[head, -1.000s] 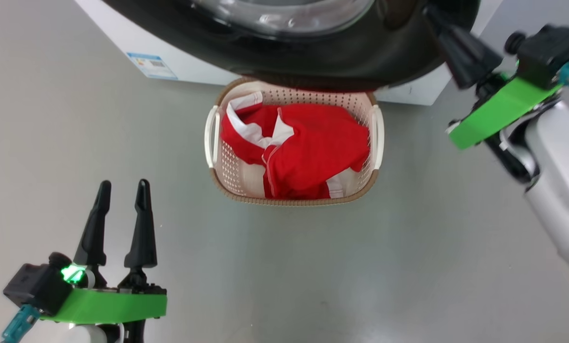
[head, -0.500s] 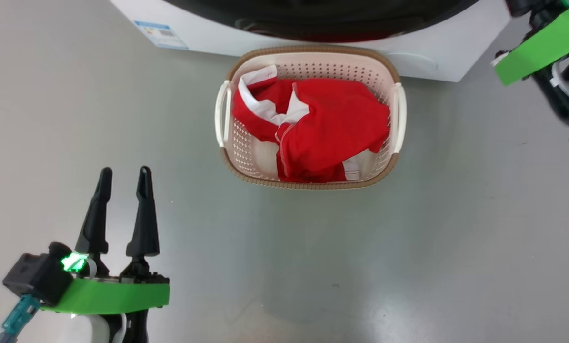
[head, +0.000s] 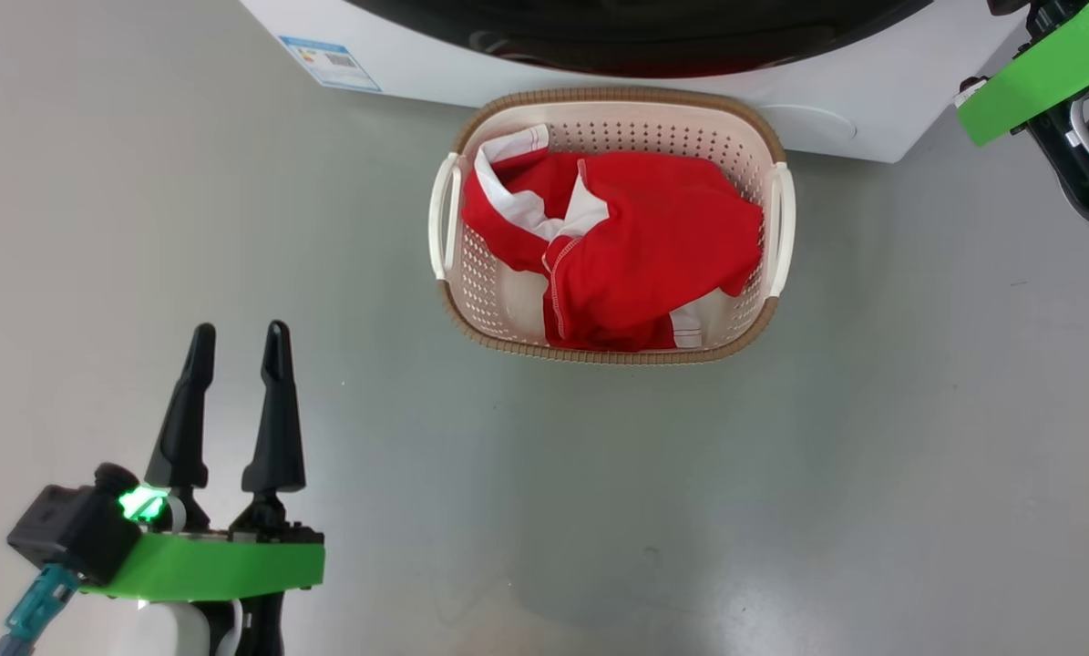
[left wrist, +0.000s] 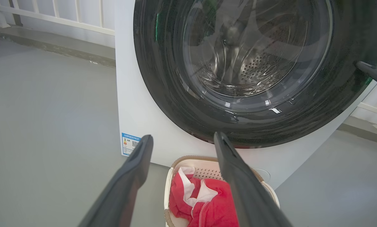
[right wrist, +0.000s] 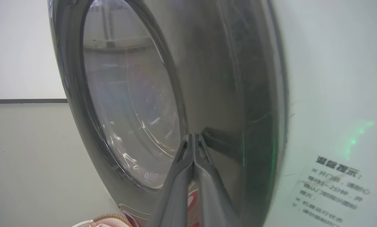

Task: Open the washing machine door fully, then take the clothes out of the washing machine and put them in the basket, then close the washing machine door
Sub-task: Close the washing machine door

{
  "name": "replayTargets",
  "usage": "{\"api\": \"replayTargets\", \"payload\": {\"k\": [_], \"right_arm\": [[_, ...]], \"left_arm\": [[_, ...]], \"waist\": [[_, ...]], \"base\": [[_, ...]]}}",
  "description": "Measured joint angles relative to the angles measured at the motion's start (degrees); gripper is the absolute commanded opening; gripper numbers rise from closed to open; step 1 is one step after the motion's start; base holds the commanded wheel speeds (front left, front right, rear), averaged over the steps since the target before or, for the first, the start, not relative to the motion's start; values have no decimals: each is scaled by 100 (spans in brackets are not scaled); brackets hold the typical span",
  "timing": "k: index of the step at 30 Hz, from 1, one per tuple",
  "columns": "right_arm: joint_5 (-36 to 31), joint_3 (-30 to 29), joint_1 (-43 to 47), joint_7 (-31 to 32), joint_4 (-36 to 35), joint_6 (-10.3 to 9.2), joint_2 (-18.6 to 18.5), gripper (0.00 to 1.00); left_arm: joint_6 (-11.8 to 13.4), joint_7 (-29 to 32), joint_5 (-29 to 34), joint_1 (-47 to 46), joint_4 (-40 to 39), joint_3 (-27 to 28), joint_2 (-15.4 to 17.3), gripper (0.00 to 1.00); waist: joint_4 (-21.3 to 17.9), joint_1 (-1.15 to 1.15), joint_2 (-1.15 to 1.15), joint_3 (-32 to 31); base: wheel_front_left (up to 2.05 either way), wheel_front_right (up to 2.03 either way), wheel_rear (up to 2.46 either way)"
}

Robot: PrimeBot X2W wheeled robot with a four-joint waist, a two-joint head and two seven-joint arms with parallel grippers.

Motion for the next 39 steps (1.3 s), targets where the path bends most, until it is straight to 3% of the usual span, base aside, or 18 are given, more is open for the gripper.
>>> {"api": "replayTargets", "payload": {"k": [11, 13, 15, 16, 17, 39], "right_arm": [[-1, 20, 135, -1, 66, -16, 12, 0], [-41, 10, 326, -1, 36, -18, 30, 31], [-41, -13, 595, -1, -22, -18, 110, 46], [-41, -33, 735, -1, -52, -18, 168, 65], [-41, -69, 883, 0, -86, -18, 226, 100], [-391, -1129, 3278, 0, -1056, -33, 1014, 100]], "left_arm": [[0, 0, 74, 7, 146, 53, -1, 100], [0, 0, 152, 24, 219, 96, -2, 100], [0, 0, 232, 27, 264, 182, -2, 100], [0, 0, 279, 31, 285, 220, -1, 100], [0, 0, 286, 42, 301, 236, -1, 100], [-1, 0, 372, 587, 400, 347, 189, 100]], "waist": [[-79, 0, 0, -260], [-101, 0, 0, -357], [-129, 0, 0, -467], [-144, 0, 0, -524], [-161, 0, 0, -585], [-899, 0, 0, -1746]], "base": [[0, 0, 0], [0, 0, 0], [0, 0, 0], [0, 0, 0], [0, 0, 0], [0, 0, 0]]}}
